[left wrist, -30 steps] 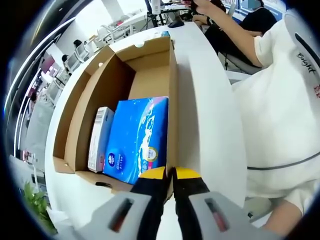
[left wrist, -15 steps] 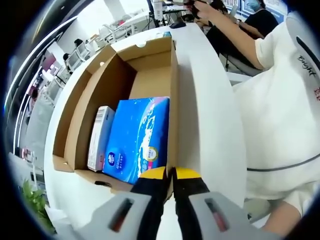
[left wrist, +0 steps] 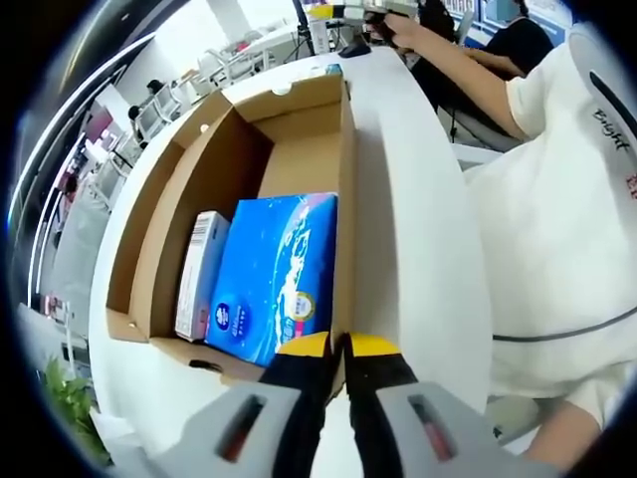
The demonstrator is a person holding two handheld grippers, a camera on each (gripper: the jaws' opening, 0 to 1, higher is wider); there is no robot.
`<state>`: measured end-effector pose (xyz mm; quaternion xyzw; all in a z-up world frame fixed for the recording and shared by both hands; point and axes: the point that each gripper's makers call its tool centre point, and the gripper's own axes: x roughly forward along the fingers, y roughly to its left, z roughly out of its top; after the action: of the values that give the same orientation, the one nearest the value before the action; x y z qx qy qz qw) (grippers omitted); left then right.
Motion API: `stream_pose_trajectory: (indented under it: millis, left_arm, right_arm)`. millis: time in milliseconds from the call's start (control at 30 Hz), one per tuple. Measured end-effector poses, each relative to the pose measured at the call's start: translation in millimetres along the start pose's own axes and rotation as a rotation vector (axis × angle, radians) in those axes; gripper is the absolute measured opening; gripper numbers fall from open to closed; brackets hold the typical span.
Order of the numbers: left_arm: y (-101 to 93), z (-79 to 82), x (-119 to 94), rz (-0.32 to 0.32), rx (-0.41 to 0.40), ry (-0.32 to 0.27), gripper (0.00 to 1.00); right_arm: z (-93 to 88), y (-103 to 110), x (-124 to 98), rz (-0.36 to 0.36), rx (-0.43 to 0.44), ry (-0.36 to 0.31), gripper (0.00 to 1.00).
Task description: Operate the shoe box by opening the lid, removing the specified soft item, and placing it in the target area until the item is outside and the box remains undamaged.
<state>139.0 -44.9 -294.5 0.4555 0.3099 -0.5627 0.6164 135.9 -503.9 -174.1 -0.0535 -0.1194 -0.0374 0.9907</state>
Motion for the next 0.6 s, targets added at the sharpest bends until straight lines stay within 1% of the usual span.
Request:
stream_pose_trajectory:
  millis: [100,133,167,267,433,600]
  left_arm:
    - [-0.1,0.0,0,0.0,-0.002,0.0,0.05]
    - [0.0,-0.1,0,0.002,-0.001,0.0,0.05]
    - [-0.1,-0.1,0,0.003,-0.002,0.0,0.05]
    - [0.1,-0.2,0,0.003,-0.003,-0.001,0.05]
    - [0.3,-0.3,0,0.005,0.0,0.006,0.05]
    - [0.6,-0.1,0,0.005,0.001,0.006,0.05]
  right_arm:
    - [-12.4,-5,2,-0.021,0.022,0.028,0.18]
    - [-18.1,-5,3,-0.014,0.029,0.044,0.18]
    - [-21.3,-4,4,-0.013,0.034,0.043,0.18]
    - [-27.6,0,4,0.006,0.037,0.043,0.18]
    - [-40.5,-3,6,-0.007,0.029,0.067,0.18]
    - [-45.5,-4,5,-0.008,0.032,0.075,0.18]
